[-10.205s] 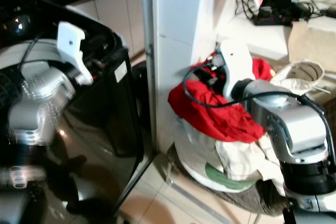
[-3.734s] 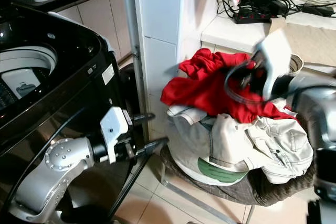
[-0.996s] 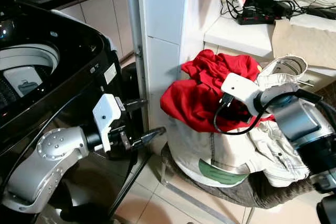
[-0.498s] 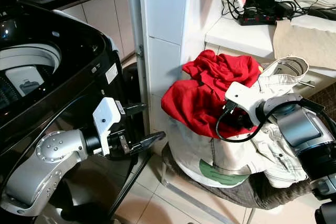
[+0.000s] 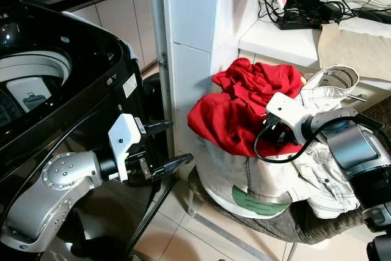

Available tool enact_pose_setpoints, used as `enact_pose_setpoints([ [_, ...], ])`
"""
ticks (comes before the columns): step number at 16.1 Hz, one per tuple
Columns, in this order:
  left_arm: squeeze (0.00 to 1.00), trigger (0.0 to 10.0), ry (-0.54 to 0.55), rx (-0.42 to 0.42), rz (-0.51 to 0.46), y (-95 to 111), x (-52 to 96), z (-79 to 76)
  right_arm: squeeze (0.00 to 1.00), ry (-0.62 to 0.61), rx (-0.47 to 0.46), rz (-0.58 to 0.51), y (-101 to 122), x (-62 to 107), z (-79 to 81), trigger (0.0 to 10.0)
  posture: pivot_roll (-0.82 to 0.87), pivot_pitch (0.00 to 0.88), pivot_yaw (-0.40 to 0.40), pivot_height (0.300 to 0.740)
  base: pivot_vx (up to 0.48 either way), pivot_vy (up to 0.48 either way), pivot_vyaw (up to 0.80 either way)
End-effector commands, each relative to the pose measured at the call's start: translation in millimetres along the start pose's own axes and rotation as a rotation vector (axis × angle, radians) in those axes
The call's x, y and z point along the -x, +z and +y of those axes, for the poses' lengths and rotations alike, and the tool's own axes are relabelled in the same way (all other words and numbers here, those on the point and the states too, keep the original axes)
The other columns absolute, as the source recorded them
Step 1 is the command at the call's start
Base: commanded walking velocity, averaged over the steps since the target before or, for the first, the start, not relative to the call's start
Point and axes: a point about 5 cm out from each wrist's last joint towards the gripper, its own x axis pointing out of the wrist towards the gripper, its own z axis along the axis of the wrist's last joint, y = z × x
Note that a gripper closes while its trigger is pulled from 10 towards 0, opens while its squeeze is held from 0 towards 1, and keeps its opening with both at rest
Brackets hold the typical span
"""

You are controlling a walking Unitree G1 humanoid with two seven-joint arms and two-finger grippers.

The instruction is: Clothes washing

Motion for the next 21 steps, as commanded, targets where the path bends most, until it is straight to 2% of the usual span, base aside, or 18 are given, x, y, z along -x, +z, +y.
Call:
enact_pose_setpoints([
  [1,0.0,10.0,-0.014,-0.006,0.0,1.4,0.1,-2.8,0.0,0.003,-0.019,-0.013,-1.6,1.9,-1.0,0.0,-0.08,0.0,0.015,0.74,0.0,0.0,0.0],
  [3,0.0,10.0,-0.011,-0.009,-0.001,1.8,-0.6,-2.1,0.0,0.016,-0.036,-0.038,-0.1,3.3,-0.5,0.0,-0.08,0.0,0.016,0.74,0.0,0.0,0.0],
  [6,0.0,10.0,0.008,-0.02,-0.009,3.0,-1.4,0.0,0.0,0.036,-0.108,-0.155,11.6,9.5,-2.4,0.0,-0.08,0.0,0.016,0.74,0.0,0.0,0.0],
  [8,0.0,10.0,0.06,-0.046,-0.021,4.5,-1.9,5.5,0.0,0.027,-0.163,-0.237,18.7,16.2,-6.5,0.0,-0.08,0.0,0.017,0.74,0.0,0.0,0.0],
  [9,0.0,10.0,0.131,-0.077,-0.064,10.6,-2.3,13.9,0.0,0.027,-0.225,-0.369,32.5,28.0,-11.2,0.0,-0.08,0.0,0.023,0.74,0.0,0.0,0.0],
  [11,0.0,10.0,0.192,-0.103,-0.117,19.2,-3.4,21.9,0.0,0.049,-0.271,-0.49,46.0,39.7,-13.2,0.0,-0.08,0.0,0.026,0.74,0.0,0.0,0.0],
  [12,0.0,10.0,0.222,-0.116,-0.168,28.9,-5.7,27.7,0.0,0.076,-0.294,-0.598,59.2,51.7,-14.0,0.0,-0.08,0.0,0.025,0.74,0.0,0.0,0.0],
  [14,0.0,10.0,0.238,-0.144,-0.238,42.5,-12.2,30.0,0.0,0.133,-0.302,-0.769,82.5,69.2,-12.6,0.0,-0.08,0.0,0.02,0.74,0.0,0.0,0.0],
  [15,0.0,10.0,0.238,-0.143,-0.268,47.9,-15.6,30.0,0.0,0.156,-0.306,-0.826,90.7,74.6,-11.9,0.0,-0.07,0.0,0.015,0.74,0.0,0.0,0.0],
  [16,0.0,10.0,0.24,-0.113,-0.342,60.6,-23.7,30.1,0.0,0.201,-0.311,-0.923,105.2,83.6,-11.2,0.0,-0.08,0.0,0.009,0.74,0.0,0.0,0.0],
  [17,0.0,10.0,0.234,-0.086,-0.375,66.1,-28.3,29.6,0.0,0.228,-0.308,-0.972,112.7,89.1,-10.4,0.0,-0.08,0.0,0.005,0.74,0.0,0.0,0.0],
  [18,1.0,10.0,0.225,-0.073,-0.398,69.6,-33.3,29.2,0.0,0.259,-0.32,-1.037,121.6,96.7,-10.0,0.0,-0.08,0.0,0.002,0.74,0.0,0.0,0.0],
  [21,1.0,10.0,0.207,-0.06,-0.462,80.7,-46.6,28.1,0.0,0.345,-0.334,-1.168,138.5,114.4,-4.3,0.0,-0.08,0.0,0.003,0.74,0.0,0.0,0.0],
])
